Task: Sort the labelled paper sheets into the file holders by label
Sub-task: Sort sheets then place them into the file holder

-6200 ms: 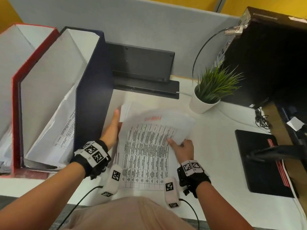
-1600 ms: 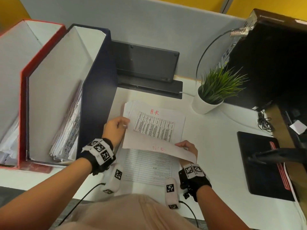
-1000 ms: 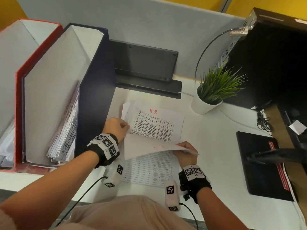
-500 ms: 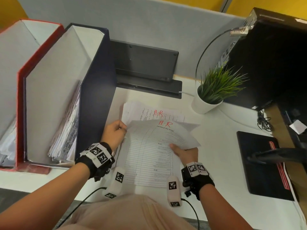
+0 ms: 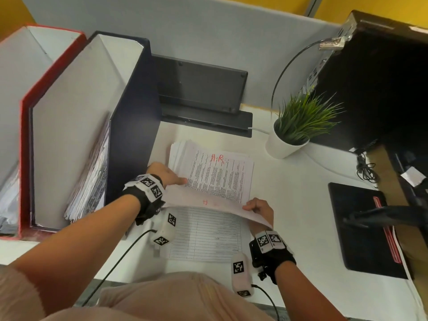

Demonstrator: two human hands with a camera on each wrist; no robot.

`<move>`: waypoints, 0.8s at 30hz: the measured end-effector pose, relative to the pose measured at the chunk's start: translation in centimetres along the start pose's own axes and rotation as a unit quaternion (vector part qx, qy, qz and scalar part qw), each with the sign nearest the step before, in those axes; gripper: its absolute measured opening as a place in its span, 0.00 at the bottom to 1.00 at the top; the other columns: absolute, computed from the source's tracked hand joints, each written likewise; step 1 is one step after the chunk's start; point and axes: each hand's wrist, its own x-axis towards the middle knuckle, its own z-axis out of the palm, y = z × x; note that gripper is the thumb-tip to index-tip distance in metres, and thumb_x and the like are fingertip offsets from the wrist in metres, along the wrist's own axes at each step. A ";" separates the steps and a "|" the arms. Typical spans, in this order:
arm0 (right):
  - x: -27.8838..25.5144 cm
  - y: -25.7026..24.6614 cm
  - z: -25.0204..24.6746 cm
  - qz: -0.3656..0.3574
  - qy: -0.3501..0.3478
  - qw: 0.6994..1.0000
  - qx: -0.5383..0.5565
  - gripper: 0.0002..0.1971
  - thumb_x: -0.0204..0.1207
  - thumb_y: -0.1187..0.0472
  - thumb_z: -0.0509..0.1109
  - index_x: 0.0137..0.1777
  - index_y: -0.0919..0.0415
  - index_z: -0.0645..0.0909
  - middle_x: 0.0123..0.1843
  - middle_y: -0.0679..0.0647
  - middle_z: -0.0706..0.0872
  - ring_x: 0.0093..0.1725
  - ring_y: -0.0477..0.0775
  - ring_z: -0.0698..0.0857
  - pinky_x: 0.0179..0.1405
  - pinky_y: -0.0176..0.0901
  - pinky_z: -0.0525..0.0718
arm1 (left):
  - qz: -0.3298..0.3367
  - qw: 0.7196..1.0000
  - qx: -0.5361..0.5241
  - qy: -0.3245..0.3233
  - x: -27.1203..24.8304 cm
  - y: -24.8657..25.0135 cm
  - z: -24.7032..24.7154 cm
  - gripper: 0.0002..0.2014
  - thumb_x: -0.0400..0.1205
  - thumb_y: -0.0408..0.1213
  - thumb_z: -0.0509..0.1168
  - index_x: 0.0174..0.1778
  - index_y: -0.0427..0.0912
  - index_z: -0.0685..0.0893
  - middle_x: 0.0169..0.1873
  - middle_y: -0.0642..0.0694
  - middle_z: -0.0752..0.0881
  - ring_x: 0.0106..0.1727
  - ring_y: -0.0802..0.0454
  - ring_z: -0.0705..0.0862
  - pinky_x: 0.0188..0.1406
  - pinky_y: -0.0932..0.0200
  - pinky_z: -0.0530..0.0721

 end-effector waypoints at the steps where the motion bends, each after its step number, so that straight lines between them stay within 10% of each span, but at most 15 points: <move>1: 0.4 0.1 -0.1 -0.003 -0.003 1.000 -0.012 0.16 0.71 0.82 0.63 0.34 0.59 0.76 0.29 0.52 0.79 0.24 0.36 0.80 0.26 0.22 0.77 | 0.016 0.999 0.027 0.019 -0.1 0.1 0.2 0.21 0.68 0.46 0.78 0.49 0.34 0.88 0.47 0.43 0.88 0.48 0.48 0.85 0.43 0.60 0.80; 6: 0.5 0.9 -0.6 -0.025 -0.020 0.999 0.029 0.21 0.67 0.85 0.57 0.20 0.64 0.76 0.26 0.56 0.76 0.32 0.55 0.74 0.42 0.41 0.78 | 0.072 0.996 0.015 0.050 -0.1 -0.7 0.9 0.08 0.75 0.38 0.73 0.42 0.35 0.89 0.41 0.43 0.88 0.46 0.46 0.85 0.52 0.56 0.83; 9: 0.3 0.0 -0.5 -0.031 0.007 0.999 -0.016 0.23 0.71 0.83 0.61 0.23 0.57 0.80 0.29 0.54 0.79 0.31 0.48 0.77 0.35 0.31 0.79 | 0.110 0.991 0.059 0.055 -0.2 -0.8 1.3 0.18 0.79 0.35 0.67 0.21 0.39 0.79 0.22 0.45 0.77 0.31 0.46 0.77 0.39 0.56 0.81; 12: 0.0 0.0 -1.0 -0.054 -0.032 0.996 -0.055 0.27 0.68 0.83 0.54 0.11 0.61 0.72 0.24 0.55 0.74 0.24 0.53 0.74 0.32 0.43 0.76 | 0.164 0.978 0.087 0.093 -1.0 -0.8 1.6 0.18 0.82 0.36 0.62 0.24 0.38 0.79 0.24 0.44 0.77 0.30 0.45 0.78 0.34 0.56 0.80; 17: -0.1 0.0 -1.2 -0.146 -0.009 0.958 -0.247 0.13 0.64 0.75 0.77 0.31 0.61 0.76 0.31 0.52 0.81 0.32 0.47 0.78 0.30 0.28 0.75 | 0.370 0.906 -0.041 0.202 -2.5 -1.5 2.2 0.10 0.79 0.25 0.65 0.53 0.36 0.88 0.47 0.43 0.84 0.42 0.52 0.81 0.43 0.74 0.79; 21: 0.0 0.3 -1.4 -0.179 -0.024 0.952 -0.247 0.21 0.58 0.73 0.82 0.52 0.69 0.82 0.46 0.56 0.87 0.42 0.48 0.85 0.31 0.25 0.82 | 0.257 0.936 -0.211 0.118 -3.3 -2.0 2.8 0.14 0.79 0.22 0.60 0.36 0.43 0.84 0.40 0.44 0.87 0.36 0.50 0.81 0.36 0.60 0.81; 24: 0.0 0.2 -1.4 -0.207 -0.034 0.946 -0.245 0.31 0.58 0.76 0.82 0.63 0.70 0.77 0.56 0.61 0.86 0.54 0.56 0.85 0.49 0.39 0.84 | 0.180 0.924 -0.336 0.029 -3.7 -2.4 2.6 0.16 0.77 0.16 0.55 0.28 0.37 0.77 0.37 0.40 0.86 0.45 0.44 0.83 0.54 0.50 0.82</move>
